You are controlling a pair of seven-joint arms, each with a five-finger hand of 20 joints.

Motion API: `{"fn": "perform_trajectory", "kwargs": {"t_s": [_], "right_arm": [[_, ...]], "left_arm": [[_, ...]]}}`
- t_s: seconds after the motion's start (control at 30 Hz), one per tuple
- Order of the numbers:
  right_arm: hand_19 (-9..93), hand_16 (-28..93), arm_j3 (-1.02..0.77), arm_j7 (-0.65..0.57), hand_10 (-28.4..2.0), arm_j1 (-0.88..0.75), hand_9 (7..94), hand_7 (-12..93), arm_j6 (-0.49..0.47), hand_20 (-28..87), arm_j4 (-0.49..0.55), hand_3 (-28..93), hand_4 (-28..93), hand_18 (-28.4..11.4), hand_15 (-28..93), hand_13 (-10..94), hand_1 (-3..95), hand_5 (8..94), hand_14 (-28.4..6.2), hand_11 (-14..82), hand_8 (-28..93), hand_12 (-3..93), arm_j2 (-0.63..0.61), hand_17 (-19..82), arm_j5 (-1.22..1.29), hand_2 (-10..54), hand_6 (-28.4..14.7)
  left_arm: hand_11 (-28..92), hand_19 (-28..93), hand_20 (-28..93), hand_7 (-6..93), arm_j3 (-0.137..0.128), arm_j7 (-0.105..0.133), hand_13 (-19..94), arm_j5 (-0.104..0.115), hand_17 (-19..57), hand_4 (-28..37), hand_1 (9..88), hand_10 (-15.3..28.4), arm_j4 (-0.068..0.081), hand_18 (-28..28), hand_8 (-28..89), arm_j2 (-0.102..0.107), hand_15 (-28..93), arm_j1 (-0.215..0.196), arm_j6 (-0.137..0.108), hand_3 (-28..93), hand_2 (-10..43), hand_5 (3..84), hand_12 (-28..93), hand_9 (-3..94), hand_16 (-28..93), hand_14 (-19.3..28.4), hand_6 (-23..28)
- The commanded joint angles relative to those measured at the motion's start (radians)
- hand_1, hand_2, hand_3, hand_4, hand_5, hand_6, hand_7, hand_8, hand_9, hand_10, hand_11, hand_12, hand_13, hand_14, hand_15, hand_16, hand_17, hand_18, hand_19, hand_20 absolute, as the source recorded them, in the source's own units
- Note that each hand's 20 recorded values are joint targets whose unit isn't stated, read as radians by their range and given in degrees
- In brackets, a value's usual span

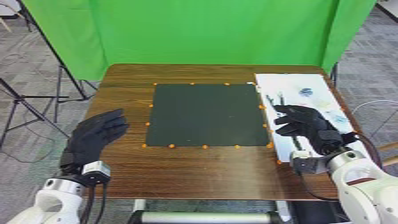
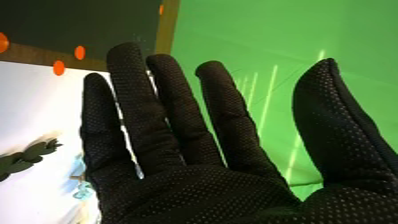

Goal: Arrange flowers

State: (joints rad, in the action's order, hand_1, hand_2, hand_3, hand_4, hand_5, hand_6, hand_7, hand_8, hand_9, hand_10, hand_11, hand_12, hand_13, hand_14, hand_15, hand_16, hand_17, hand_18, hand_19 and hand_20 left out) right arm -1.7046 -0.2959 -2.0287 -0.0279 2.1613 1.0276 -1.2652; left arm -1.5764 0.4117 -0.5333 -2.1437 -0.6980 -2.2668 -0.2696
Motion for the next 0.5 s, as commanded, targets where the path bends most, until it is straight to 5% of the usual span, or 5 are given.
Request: {"fn": "perform_trajectory", "kwargs": {"t_s": [0.03, 0.5], "right_arm": [[59, 10, -0.006, 0.012, -18.8, -0.012, 48.0, 16, 0.009, 13, 0.009, 82, -28, -21.1, 43, 41, 15.9, 44.6, -18.7, 18.3, -12, 14.9, -0.003, 14, -0.009, 10.1, -5.7], [61, 12, -0.002, 0.018, -18.9, -0.011, 47.8, 16, 0.043, 13, 0.019, 81, -28, -21.2, 45, 41, 15.5, 43.9, -18.6, 17.7, -12, 15.4, -0.012, 13, -0.033, 10.5, -5.6]], "left_arm": [[33, 59, 9, 18.3, 0.002, -0.006, 25, -0.007, -8.6, -17.5, 26.9, 22.0, -0.009, 22.9, -10, -0.006, 61, -0.008, 0.014, 81, 3.7, 45.5, 10, 39.7, -13, 28.2, 12.4], [33, 59, 9, 18.4, -0.02, 0.006, 25, -0.005, -8.9, -17.5, 26.8, 22.0, -0.017, 22.7, -10, -0.004, 61, -0.043, 0.014, 81, 3.7, 45.4, 11, 39.6, -13, 28.3, 12.5]]}}
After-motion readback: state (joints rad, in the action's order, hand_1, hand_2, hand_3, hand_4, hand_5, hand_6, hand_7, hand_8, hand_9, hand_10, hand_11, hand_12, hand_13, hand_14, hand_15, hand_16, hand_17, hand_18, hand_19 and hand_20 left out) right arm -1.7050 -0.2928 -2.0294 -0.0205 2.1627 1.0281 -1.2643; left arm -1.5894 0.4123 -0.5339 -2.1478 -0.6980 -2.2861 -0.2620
